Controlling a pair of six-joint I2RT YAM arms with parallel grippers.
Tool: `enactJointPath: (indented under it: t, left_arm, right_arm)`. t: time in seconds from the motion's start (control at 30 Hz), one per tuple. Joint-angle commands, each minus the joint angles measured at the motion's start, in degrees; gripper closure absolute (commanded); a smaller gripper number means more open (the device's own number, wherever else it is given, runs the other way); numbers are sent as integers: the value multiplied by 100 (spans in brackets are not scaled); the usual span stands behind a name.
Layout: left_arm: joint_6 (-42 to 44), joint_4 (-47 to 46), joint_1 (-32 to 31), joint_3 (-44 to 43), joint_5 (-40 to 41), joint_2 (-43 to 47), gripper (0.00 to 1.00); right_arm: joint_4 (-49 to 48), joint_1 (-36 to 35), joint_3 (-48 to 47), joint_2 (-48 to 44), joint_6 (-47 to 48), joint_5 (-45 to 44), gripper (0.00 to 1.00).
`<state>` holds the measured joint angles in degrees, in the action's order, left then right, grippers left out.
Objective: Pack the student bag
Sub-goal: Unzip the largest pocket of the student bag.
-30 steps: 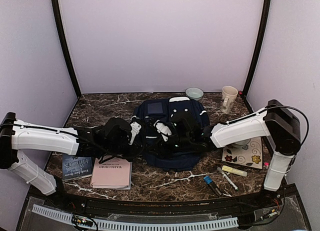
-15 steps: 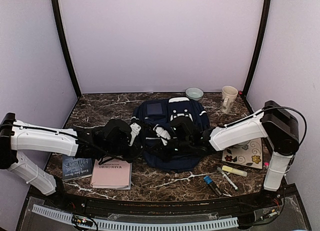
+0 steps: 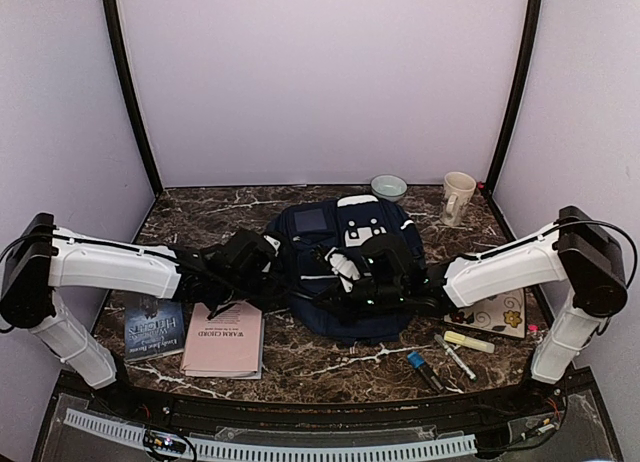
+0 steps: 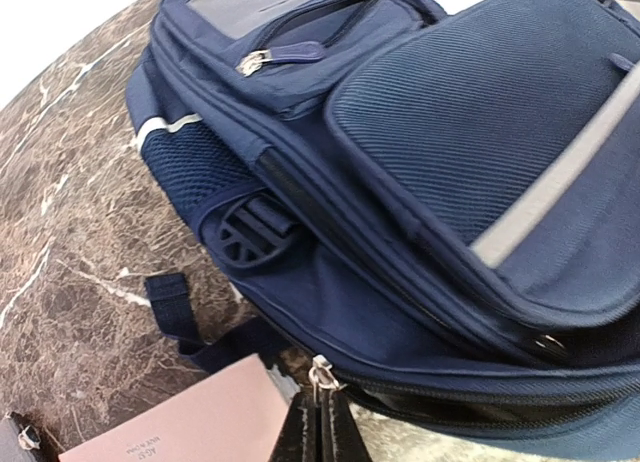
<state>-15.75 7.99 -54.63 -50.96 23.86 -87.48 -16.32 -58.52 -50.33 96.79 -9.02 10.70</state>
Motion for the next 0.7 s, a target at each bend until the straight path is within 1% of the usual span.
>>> enactJointPath:
  t: [0.0,0.13,0.47,0.5,0.57,0.6,0.67]
  left_arm:
    - [-173,279,291,-232,522,-109,100]
    - [-98,153,397,-308,430,-275,100]
    - [-11,41,584,-587,599,-779,100]
    - [26,37,585,-605,567,-782,100]
    - [135,-44,585,-594,408,-705,94]
    - [212,-97,585,-562,332,-638,89]
    - [351,-147,579,-498,242,-429,78]
  right_arm:
    - [-156,-10,97,-114,-74,-189,100]
    - [-178,-10,79,-109,-67,-221,100]
    - [-197,-9,-16,40,-158,-345,100]
    - [-189,-10,-30,34,-195,-401,94]
    - [-105,-10,-68,25,-228,-533,80]
    - [-42,-6,-93,10,-258,-613,69]
    - [41,-1,-110,-66,-332,-813,55]
